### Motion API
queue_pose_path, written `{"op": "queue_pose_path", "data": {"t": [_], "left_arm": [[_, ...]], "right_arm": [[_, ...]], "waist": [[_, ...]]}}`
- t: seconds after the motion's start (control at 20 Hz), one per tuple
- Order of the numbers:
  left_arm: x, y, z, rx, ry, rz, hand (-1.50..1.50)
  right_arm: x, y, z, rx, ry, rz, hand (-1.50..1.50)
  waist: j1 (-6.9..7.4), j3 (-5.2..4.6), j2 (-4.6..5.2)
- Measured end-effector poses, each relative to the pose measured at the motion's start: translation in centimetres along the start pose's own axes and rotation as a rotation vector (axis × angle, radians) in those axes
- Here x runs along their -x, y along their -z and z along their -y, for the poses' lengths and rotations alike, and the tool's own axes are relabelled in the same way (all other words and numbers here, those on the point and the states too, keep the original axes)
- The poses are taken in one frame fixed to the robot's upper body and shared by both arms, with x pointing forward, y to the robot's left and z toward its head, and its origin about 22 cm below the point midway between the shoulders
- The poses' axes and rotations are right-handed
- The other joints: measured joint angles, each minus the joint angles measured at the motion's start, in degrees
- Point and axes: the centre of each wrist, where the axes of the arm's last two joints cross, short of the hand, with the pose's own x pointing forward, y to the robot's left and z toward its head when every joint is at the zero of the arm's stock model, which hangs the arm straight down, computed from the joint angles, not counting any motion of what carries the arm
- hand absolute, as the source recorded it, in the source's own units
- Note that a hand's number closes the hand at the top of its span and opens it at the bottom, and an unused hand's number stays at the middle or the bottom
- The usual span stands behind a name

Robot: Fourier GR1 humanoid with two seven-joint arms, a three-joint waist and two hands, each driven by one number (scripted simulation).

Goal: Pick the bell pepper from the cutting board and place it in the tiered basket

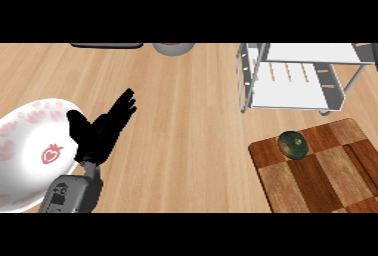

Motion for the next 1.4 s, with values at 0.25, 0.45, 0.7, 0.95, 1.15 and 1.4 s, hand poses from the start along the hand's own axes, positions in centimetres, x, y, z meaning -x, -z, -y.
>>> {"op": "queue_pose_path", "data": {"t": [0.25,0.45,0.7,0.95,1.15,1.4], "left_arm": [[-0.1,0.0,0.0,0.010,0.003,0.005,0.00],[0.6,0.0,0.6,0.009,0.006,0.008,0.00],[0.7,-0.1,0.5,0.013,0.002,0.007,0.00],[0.1,-0.1,0.6,0.009,0.003,0.017,0.00],[0.4,-0.5,0.1,-0.004,-0.003,0.011,0.00],[0.0,-0.6,-0.9,-0.026,-0.004,0.005,0.00]], "right_arm": [[0.2,0.6,-3.0,-0.052,0.202,0.008,-1.50],[-0.2,0.8,-5.5,-0.086,0.283,0.065,-1.50],[-1.4,1.0,-7.1,-0.056,0.353,0.151,-1.50],[-2.1,1.7,-6.3,0.088,0.382,0.170,-1.50],[-0.6,2.5,-4.1,0.189,0.465,0.084,-1.50],[3.5,3.1,0.3,0.260,0.473,-0.022,-1.50]], "waist": [[0.37,0.03,0.18],[0.58,0.02,0.33],[0.81,0.02,0.40],[0.51,0.01,0.28],[-0.24,-0.01,-0.03],[-1.45,-0.01,-0.40]]}}
